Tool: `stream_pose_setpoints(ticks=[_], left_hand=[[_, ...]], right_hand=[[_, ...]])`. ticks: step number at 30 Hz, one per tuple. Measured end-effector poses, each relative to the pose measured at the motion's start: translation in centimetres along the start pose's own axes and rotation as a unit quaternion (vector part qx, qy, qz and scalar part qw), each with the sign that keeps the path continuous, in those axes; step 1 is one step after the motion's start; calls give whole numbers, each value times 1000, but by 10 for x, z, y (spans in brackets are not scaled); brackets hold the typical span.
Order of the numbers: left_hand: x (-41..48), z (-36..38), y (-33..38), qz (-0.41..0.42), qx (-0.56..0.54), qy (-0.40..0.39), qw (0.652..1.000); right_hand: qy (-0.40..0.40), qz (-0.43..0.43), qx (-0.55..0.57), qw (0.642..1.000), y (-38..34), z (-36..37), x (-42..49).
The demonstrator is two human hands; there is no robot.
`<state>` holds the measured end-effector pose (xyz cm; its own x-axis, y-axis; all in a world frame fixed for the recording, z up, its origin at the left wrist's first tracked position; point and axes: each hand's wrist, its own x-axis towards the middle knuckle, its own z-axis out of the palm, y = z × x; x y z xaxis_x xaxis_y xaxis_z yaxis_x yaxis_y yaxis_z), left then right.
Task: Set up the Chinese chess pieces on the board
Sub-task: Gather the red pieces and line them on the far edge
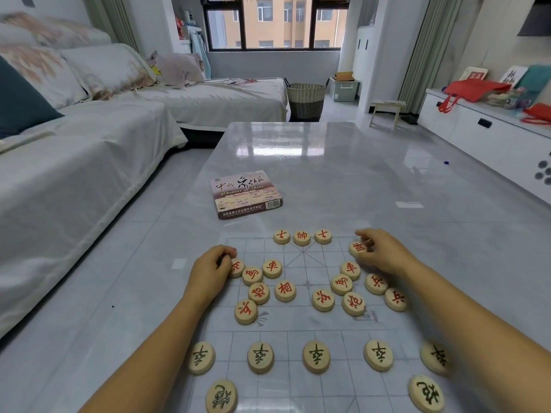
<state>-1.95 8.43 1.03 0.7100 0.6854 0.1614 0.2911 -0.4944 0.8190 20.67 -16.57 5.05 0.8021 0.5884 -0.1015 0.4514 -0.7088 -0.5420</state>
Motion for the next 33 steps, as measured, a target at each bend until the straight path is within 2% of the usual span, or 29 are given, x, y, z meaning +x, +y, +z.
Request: stream_pose_setpoints(ticks=[4, 16, 27, 33], left_hand=[[0, 0, 1, -3, -3, 0, 1000], [-1, -1, 3, -5, -15, 2, 1000], [-1, -1, 2, -7, -15, 1, 1000], [-1, -1, 2, -6, -11, 0, 1000]], right_hand=[[53, 55, -11, 997, 0, 8, 3], [46, -7, 31, 998, -3, 15, 19], [60, -1, 46, 997, -8, 21, 29], [39, -9, 60, 997, 1, 16, 28]])
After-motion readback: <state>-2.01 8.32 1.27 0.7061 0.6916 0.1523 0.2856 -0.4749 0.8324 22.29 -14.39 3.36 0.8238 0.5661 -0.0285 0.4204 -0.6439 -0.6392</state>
